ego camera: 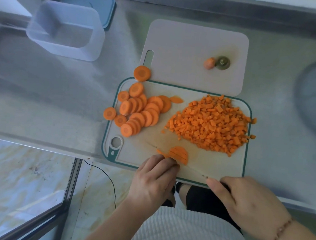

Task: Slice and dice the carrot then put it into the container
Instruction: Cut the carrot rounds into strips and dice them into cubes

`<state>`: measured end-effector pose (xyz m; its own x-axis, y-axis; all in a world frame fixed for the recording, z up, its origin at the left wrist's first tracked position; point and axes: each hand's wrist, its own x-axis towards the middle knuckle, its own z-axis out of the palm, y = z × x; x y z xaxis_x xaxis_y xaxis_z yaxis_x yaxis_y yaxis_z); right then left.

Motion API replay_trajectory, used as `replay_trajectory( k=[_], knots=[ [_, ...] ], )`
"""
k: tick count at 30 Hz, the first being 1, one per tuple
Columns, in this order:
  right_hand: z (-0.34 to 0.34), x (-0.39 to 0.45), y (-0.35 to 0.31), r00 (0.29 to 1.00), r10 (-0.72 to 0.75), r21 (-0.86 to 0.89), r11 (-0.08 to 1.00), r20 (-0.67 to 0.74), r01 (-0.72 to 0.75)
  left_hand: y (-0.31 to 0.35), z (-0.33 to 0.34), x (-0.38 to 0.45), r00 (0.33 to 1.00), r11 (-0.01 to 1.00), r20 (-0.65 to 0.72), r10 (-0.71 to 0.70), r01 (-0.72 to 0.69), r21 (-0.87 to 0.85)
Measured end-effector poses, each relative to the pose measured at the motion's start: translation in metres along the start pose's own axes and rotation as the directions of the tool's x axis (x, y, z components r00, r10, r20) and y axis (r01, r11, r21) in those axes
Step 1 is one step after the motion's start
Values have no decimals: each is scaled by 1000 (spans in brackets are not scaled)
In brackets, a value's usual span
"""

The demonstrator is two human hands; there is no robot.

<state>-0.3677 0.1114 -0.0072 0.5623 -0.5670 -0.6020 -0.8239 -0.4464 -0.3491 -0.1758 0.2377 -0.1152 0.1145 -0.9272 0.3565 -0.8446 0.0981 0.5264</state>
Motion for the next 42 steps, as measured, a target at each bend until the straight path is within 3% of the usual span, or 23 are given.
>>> replay_trajectory(
  k=[8, 15, 23, 28, 30, 38, 42],
  knots=[
    [0, 3, 6, 998, 51, -3, 999, 36, -51, 0, 5, 6, 1000, 1000, 3, -9, 9, -19],
    [3, 16, -11, 999, 16, -118, 993, 35, -12, -4, 4, 8, 999, 996, 21, -27, 28, -85],
    [-4, 20, 5, 1000, 6, 273, 962, -2, -5, -8, -2, 9, 998, 996, 44, 51, -47, -77],
    [-7, 4, 20, 992, 105, 344, 936, -65, -77, -17, -12, 5, 986, 986, 47, -163, 164, -39],
    [-2, 2, 25, 992, 114, 331, 939, -55, -89, -16, -12, 5, 982, 983, 56, -179, 181, -36],
    [11, -3, 27, 993, 115, 350, 932, -22, -100, -4, -7, 14, 995, 989, 35, -96, 99, -113],
    [7, -14, 29, 996, 82, 327, 942, -22, -71, -22, -21, 17, 997, 995, 46, 58, -54, -88]
  ],
)
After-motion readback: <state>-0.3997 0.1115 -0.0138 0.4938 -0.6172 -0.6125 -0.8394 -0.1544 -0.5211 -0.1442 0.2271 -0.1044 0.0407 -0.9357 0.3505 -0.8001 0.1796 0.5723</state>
